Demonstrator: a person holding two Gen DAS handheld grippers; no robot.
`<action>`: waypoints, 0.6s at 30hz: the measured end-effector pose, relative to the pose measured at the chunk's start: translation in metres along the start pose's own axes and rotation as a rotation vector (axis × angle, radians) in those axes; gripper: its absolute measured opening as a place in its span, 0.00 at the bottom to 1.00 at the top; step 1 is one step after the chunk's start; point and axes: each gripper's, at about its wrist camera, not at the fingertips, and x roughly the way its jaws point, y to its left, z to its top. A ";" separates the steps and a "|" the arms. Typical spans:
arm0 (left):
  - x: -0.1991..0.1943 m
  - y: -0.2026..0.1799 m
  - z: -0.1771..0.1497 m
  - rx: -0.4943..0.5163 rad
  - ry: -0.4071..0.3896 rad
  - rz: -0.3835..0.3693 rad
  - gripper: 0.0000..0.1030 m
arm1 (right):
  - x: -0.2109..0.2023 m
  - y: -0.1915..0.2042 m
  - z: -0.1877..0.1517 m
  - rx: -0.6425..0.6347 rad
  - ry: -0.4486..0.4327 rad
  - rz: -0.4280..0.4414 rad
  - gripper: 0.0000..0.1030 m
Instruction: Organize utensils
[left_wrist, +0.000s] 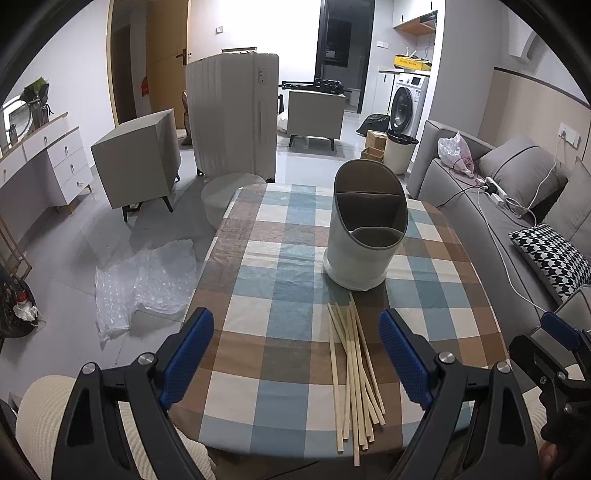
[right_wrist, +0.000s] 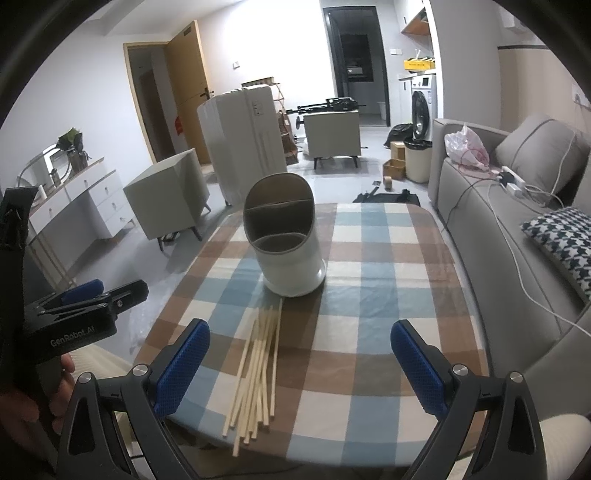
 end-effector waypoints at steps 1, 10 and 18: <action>0.000 0.001 0.000 0.001 -0.001 0.001 0.85 | 0.000 0.000 0.000 0.001 0.000 0.000 0.96; 0.000 0.002 0.000 -0.011 -0.002 -0.010 0.85 | 0.000 -0.001 0.001 -0.002 0.005 -0.002 0.96; 0.000 0.000 0.001 -0.001 -0.002 -0.013 0.85 | 0.002 -0.002 -0.001 -0.002 0.009 -0.001 0.96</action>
